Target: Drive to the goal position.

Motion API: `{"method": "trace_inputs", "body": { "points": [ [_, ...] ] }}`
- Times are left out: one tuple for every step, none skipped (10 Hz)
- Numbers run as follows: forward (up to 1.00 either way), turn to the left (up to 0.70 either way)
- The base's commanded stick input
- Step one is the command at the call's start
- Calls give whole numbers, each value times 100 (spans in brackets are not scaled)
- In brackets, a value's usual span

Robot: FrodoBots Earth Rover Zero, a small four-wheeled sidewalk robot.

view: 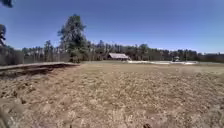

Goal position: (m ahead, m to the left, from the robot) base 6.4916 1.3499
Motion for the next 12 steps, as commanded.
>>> {"method": "trace_inputs", "body": {
  "points": [
    [70, 0],
    [70, 0],
    [70, 0],
    [70, 0],
    [70, 0],
    [70, 0],
    [70, 0],
    [70, 0],
    [70, 0],
    [70, 0],
    [70, 0],
    [70, 0]
  ]
}}
